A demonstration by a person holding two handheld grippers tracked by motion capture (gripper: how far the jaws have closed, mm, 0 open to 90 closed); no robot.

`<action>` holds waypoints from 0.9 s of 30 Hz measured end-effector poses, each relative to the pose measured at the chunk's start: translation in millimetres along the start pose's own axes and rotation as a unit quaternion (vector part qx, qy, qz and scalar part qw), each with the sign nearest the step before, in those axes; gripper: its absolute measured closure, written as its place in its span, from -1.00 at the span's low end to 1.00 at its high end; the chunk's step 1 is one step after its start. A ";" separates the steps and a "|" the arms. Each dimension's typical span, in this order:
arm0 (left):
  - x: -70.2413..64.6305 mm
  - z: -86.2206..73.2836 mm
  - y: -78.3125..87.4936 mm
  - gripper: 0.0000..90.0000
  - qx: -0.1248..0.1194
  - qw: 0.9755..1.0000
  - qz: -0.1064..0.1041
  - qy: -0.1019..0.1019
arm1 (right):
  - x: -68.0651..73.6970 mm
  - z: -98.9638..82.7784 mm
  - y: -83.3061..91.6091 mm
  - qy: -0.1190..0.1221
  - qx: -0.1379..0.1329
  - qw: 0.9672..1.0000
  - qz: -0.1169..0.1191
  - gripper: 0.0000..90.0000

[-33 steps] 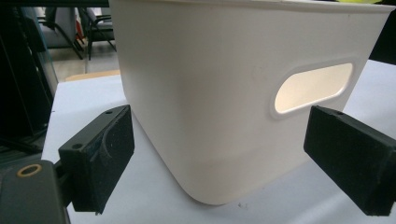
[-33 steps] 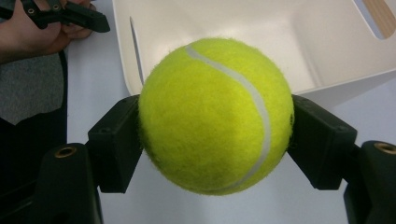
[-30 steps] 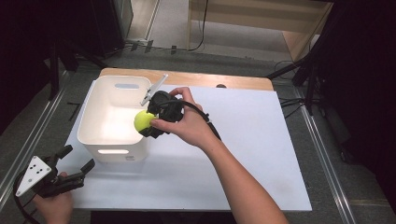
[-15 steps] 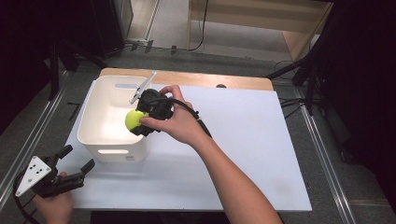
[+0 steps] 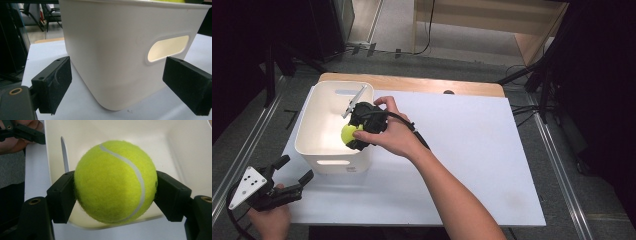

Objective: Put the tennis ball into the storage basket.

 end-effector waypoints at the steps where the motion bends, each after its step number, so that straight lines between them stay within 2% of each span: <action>1: -0.1 0.0 0.0 -0.81 -0.001 1.000 0.000 0.000 | 1.4 -1.8 0.2 -0.003 -0.001 1.000 -0.004 -0.48; 3: 0.2 0.1 0.2 -0.81 -0.003 1.000 0.000 0.000 | 1.7 -2.9 -0.2 0.003 -0.008 1.000 -0.012 -0.51; 5: 0.4 0.3 0.7 -0.81 -0.005 1.000 -0.001 0.005 | 2.0 -3.9 1.8 -0.001 -0.012 1.000 -0.026 -0.63; 6: 0.4 0.3 0.7 -0.81 -0.005 1.000 -0.001 0.005 | 2.0 -3.6 5.6 -0.003 -0.026 0.999 -0.029 -0.64; 8: 0.0 -0.1 0.4 -0.81 -0.003 1.000 0.000 0.001 | 2.6 -3.4 8.3 -0.005 -0.036 0.999 -0.026 -0.67; 10: -1.3 -0.5 0.4 -0.81 -0.001 1.000 0.001 -0.004 | 2.9 -5.0 16.8 0.001 -0.057 0.998 -0.030 -0.75; 17: -0.8 -0.6 0.8 -0.81 -0.001 1.000 0.001 -0.005 | 9.6 -17.9 30.5 -0.009 -0.077 0.996 -0.049 -0.79; 23: -1.7 -0.9 0.2 -0.81 0.002 1.000 0.003 -0.010 | 10.8 -32.0 37.6 -0.015 -0.085 0.995 -0.054 -0.82; 25: -1.7 -0.8 0.4 -0.81 0.000 1.000 0.001 -0.008 | 9.4 -41.3 40.3 -0.025 -0.087 0.994 -0.054 -0.99; 27: -1.1 -0.8 0.1 -0.81 0.002 1.000 0.004 -0.008 | 8.7 -47.5 41.0 -0.030 -0.090 0.994 -0.054 -0.99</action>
Point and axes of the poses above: each handheld gripper's, and its own axes: y roughly backward along the jaws, z roughly out of its top, x roughly to its left, the point moved 7 cm from there along -y, roughly forward along the jaws, and after that the axes turned 15 degrees about z, right-handed, at the moved point
